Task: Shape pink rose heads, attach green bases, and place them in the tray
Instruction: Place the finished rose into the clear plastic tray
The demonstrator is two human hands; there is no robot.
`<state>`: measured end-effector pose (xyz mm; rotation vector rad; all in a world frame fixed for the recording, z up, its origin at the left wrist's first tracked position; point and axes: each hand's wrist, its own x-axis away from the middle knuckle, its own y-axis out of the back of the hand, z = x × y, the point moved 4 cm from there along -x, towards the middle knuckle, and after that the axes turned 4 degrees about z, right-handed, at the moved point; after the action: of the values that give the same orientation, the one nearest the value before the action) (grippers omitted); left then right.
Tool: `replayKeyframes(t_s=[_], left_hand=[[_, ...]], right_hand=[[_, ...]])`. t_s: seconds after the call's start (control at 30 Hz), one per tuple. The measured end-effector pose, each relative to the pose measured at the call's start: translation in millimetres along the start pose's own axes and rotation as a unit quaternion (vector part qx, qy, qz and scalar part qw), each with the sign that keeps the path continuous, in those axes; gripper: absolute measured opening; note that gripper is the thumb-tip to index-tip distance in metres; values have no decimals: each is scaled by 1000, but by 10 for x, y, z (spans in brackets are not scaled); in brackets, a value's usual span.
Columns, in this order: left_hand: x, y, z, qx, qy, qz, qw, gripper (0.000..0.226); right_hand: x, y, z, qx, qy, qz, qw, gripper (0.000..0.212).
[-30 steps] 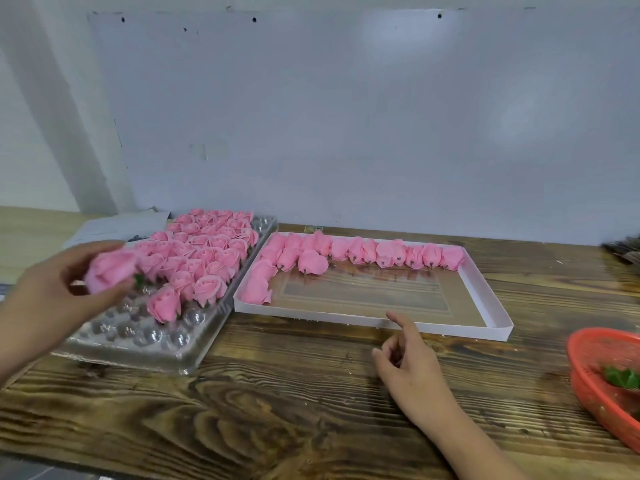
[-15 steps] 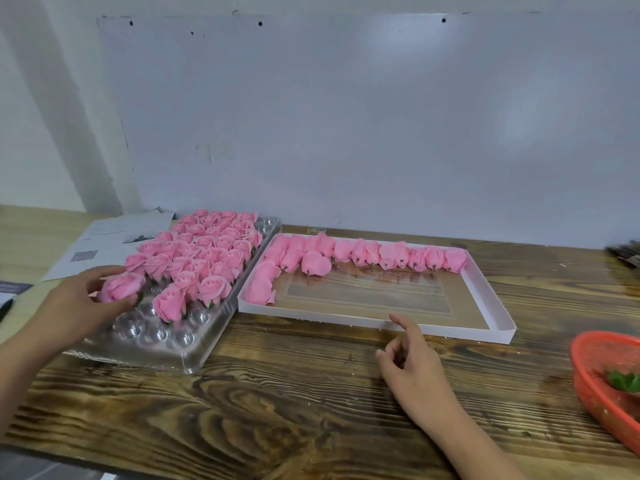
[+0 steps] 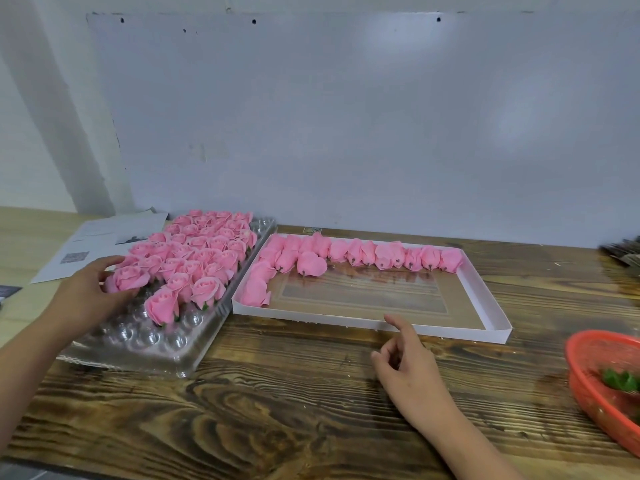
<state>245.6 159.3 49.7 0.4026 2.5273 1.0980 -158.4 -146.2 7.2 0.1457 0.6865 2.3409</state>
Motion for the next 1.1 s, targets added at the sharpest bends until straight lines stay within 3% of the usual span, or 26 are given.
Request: replayKeyframes(t_s=[0.43,0.77,1.1], left_hand=[[-104,-139,108,52,78,-1,996,69],[-111,-101,33,23,66,46,996,75],[-108,-112,35,21,76,22,997,70]], right_hand=[[-10,-8,-1,1,-2,0,1000,60],[-23,-20,-33,-4,-4,4,1000,59],[-24,-19,-37,-4,4,2,1000,58]])
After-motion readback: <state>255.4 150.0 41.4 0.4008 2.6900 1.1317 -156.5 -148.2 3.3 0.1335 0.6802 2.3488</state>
